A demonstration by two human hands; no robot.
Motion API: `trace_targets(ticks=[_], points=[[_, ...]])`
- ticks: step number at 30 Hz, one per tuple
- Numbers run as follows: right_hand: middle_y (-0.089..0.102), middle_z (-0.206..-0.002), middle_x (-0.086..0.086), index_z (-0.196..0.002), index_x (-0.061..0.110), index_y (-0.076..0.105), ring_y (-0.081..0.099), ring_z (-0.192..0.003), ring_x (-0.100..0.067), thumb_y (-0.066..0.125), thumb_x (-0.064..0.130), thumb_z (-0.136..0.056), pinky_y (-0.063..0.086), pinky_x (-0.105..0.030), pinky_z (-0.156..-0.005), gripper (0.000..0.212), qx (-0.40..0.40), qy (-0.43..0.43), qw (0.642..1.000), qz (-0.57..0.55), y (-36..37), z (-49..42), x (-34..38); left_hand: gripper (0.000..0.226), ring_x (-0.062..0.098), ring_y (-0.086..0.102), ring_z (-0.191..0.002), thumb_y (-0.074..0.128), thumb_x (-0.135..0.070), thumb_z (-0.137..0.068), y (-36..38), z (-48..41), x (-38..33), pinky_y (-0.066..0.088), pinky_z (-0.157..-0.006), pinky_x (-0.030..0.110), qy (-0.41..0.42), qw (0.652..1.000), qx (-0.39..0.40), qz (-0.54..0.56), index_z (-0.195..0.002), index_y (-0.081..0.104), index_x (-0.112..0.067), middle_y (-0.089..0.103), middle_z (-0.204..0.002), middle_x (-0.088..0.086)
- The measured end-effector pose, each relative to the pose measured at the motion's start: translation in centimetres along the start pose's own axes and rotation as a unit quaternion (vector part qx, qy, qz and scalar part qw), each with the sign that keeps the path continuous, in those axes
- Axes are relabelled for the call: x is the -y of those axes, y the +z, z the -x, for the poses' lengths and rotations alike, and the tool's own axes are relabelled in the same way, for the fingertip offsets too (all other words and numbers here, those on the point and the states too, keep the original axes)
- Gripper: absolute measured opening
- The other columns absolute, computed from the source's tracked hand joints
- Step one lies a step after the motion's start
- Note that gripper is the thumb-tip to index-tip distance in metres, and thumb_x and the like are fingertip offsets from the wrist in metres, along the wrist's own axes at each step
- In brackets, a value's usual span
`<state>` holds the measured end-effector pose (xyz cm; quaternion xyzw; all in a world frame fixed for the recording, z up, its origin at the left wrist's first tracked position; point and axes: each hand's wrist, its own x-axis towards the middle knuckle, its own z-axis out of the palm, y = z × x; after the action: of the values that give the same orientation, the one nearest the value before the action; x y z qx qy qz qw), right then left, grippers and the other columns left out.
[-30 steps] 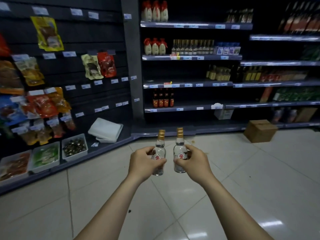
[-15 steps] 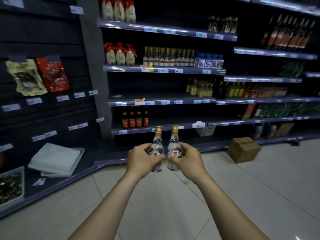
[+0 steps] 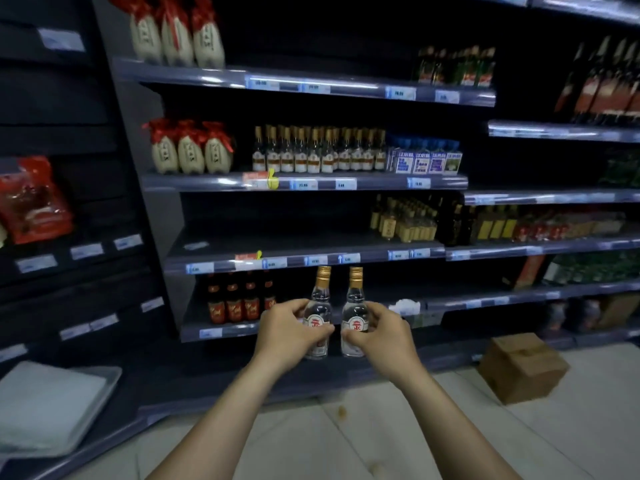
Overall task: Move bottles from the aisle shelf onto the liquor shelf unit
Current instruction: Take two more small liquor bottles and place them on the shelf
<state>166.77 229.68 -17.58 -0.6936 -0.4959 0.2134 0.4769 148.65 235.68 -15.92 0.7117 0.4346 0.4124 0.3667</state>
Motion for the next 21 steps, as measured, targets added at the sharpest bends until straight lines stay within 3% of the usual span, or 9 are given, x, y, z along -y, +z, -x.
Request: trace_targets(ticks=[3, 5, 7, 11, 14, 16, 17, 19, 21], points=[[0.073, -0.088, 0.032, -0.084, 0.054, 0.065, 0.07, -0.078, 0.007, 0.091, 0.025, -0.075, 0.053, -0.011, -0.063, 0.04, 0.011, -0.021, 1.0, -0.006, -2.2, -7.3, -1.0, 0.046, -0.018, 0.063, -0.065, 0.094, -0.037, -0.059, 3.1, -6.6, -1.0, 0.045, -0.054, 0.003, 0.012, 1.0, -0.021, -0.016, -0.068, 0.062, -0.069, 0.063, -0.067, -0.044], [0.071, -0.088, 0.036, -0.083, 0.062, 0.064, 0.069, -0.079, 0.01, 0.091, 0.024, -0.074, 0.05, -0.006, -0.062, 0.047, 0.008, -0.038, 0.999, -0.002, -3.5, -11.8, -1.5, 0.035, -0.016, 0.064, -0.067, 0.093, -0.039, -0.059, 4.9, -10.6, -1.2, 0.048, -0.056, 0.005, 0.004, 1.0, -0.027, -0.014, -0.068, 0.066, -0.06, 0.065, -0.069, -0.042], [0.071, -0.088, 0.037, -0.084, 0.057, 0.064, 0.068, -0.079, 0.012, 0.091, 0.025, -0.075, 0.048, -0.003, -0.063, 0.043, 0.004, -0.047, 0.999, 0.0, -4.5, -15.8, -2.1, 0.029, -0.015, 0.065, -0.067, 0.093, -0.041, -0.059, 6.5, -14.4, -1.2, 0.049, -0.057, 0.007, -0.008, 0.999, -0.033, -0.011, -0.069, 0.067, -0.048, 0.067, -0.071, -0.04], [0.072, -0.088, 0.034, -0.089, 0.05, 0.063, 0.069, -0.079, 0.009, 0.091, 0.029, -0.076, 0.052, -0.011, -0.066, 0.038, 0.014, -0.045, 0.999, 0.011, -5.6, -23.5, -4.1, 0.033, -0.023, 0.06, -0.071, 0.093, -0.042, -0.059, 9.5, -21.8, -1.2, 0.041, -0.056, -0.002, -0.01, 0.999, -0.044, -0.01, -0.066, 0.064, -0.056, 0.059, -0.071, -0.051], [0.07, -0.085, 0.027, -0.114, 0.037, 0.069, 0.067, -0.085, 0.01, 0.092, 0.032, -0.075, 0.05, -0.012, -0.073, 0.046, 0.021, -0.045, 0.999, 0.007, -5.7, -29.9, -5.9, 0.051, -0.023, 0.06, -0.071, 0.092, -0.044, -0.058, 11.5, -27.5, -1.0, 0.041, -0.058, -0.003, 0.017, 0.997, -0.068, -0.016, -0.071, 0.055, -0.078, 0.059, -0.072, -0.051], [0.057, -0.089, 0.036, -0.136, 0.026, 0.063, 0.058, -0.082, 0.021, 0.092, 0.034, -0.075, 0.044, -0.004, -0.069, 0.068, 0.022, -0.058, 0.998, 0.01, -5.5, -34.2, -6.3, 0.052, -0.022, 0.061, -0.07, 0.092, -0.044, -0.057, 12.6, -31.7, -0.5, 0.041, -0.057, -0.002, 0.023, 0.996, -0.084, -0.017, -0.072, 0.056, -0.078, 0.06, -0.071, -0.049], [0.055, -0.087, 0.037, -0.138, 0.025, 0.062, 0.056, -0.08, 0.025, 0.092, 0.034, -0.075, 0.044, -0.003, -0.068, 0.071, 0.024, -0.065, 0.998, 0.013, -5.4, -36.5, -6.3, 0.051, -0.022, 0.061, -0.07, 0.092, -0.043, -0.057, 13.1, -33.9, -0.3, 0.04, -0.057, -0.002, 0.025, 0.995, -0.091, -0.017, -0.071, 0.056, -0.077, 0.061, -0.071, -0.048], [0.064, -0.076, 0.037, -0.119, 0.039, 0.069, 0.058, -0.08, 0.026, 0.093, 0.031, -0.073, 0.052, -0.013, -0.075, 0.053, 0.018, -0.078, 0.997, 0.016, -5.2, -41.2, -6.0, 0.043, -0.021, 0.062, -0.07, 0.092, -0.042, -0.057, 13.9, -38.3, 0.0, 0.041, -0.057, -0.002, 0.03, 0.994, -0.104, -0.013, -0.069, 0.061, -0.07, 0.062, -0.071, -0.046], [0.066, -0.08, 0.044, -0.09, 0.053, 0.064, 0.062, -0.083, 0.022, 0.093, 0.029, -0.071, 0.06, -0.027, -0.081, 0.043, 0.01, -0.093, 0.995, 0.021, -5.3, -45.7, -5.1, 0.031, -0.02, 0.063, -0.071, 0.091, -0.043, -0.057, 14.7, -42.9, 0.1, 0.042, -0.058, 0.0, 0.033, 0.993, -0.112, -0.009, -0.066, 0.065, -0.057, 0.063, -0.072, -0.045]])
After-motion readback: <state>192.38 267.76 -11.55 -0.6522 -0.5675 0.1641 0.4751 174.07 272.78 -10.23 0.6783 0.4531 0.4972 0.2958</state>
